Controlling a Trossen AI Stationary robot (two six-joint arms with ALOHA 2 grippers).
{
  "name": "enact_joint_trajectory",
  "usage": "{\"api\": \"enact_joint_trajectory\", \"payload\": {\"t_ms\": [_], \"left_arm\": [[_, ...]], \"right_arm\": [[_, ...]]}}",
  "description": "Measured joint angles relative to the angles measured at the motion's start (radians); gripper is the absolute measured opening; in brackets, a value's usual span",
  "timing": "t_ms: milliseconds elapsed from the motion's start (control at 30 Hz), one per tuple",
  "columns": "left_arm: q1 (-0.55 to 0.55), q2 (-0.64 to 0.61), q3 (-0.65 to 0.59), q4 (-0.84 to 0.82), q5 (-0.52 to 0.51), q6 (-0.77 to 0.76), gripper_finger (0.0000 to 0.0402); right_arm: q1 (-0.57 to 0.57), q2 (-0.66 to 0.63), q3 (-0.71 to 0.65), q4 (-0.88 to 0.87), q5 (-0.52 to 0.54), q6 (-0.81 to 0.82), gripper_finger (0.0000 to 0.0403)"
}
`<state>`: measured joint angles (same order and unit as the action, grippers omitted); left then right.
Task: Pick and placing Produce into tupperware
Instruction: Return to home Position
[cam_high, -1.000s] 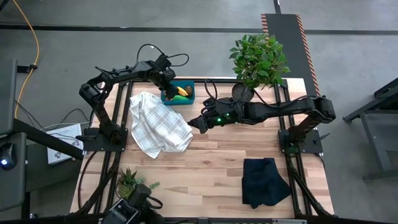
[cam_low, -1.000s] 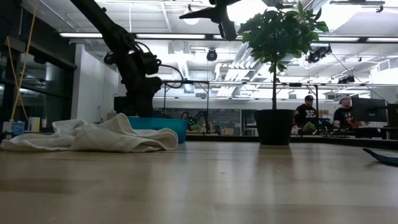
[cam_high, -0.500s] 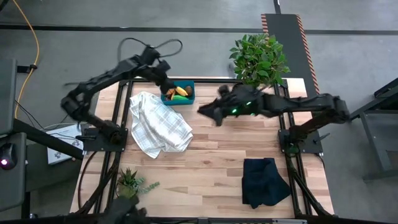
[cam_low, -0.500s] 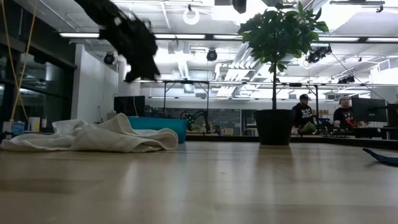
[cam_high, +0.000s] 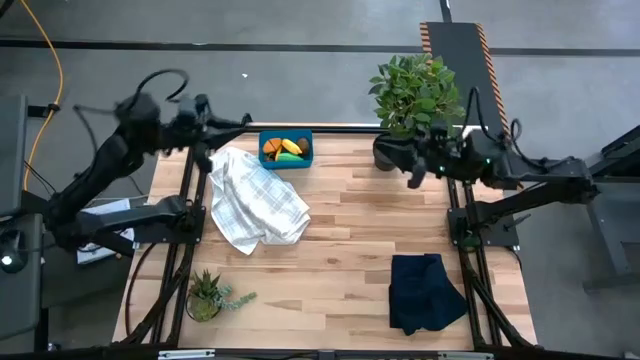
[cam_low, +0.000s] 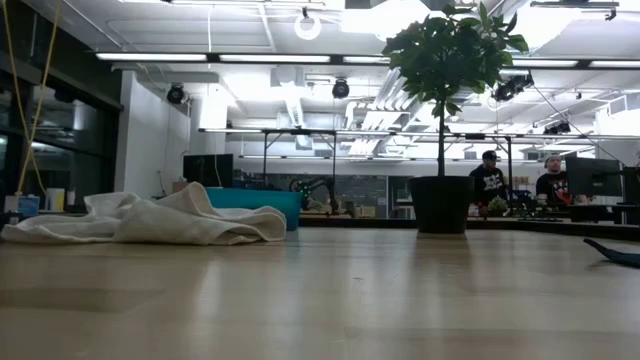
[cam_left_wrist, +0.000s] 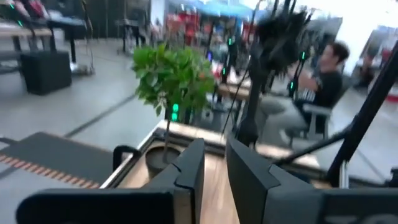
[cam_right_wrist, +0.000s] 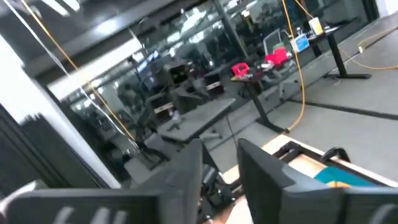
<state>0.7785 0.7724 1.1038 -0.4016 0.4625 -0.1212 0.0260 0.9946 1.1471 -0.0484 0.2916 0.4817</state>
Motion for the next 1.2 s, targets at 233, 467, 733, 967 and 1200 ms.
{"api": "enact_joint_trajectory", "payload": {"t_ms": [233,467,733,967,1200], "left_arm": [[-0.101,-0.247,-0.196,0.074,-0.172,-0.102,0.0043],[-0.19,-0.408,-0.405,0.254,-0.22,-0.188,0.0039],[-0.334,-0.52,-0.632,0.44,-0.253,-0.274,0.0039],[-0.518,-0.555,-0.761,0.562,-0.364,-0.227,0.0039],[-0.674,-0.565,-0.888,0.744,-0.444,-0.149,0.0039]], "right_arm": [[0.041,-0.076,-0.335,0.475,0.034,0.108,0.0007],[0.043,-0.06,-0.491,0.778,0.064,0.213,0.0004],[0.042,-0.061,-0.504,0.82,0.085,0.261,0.0],[0.042,-0.061,-0.504,0.809,0.023,0.327,0.0],[0.043,-0.061,-0.504,0.765,-0.024,0.35,0.0]]}}
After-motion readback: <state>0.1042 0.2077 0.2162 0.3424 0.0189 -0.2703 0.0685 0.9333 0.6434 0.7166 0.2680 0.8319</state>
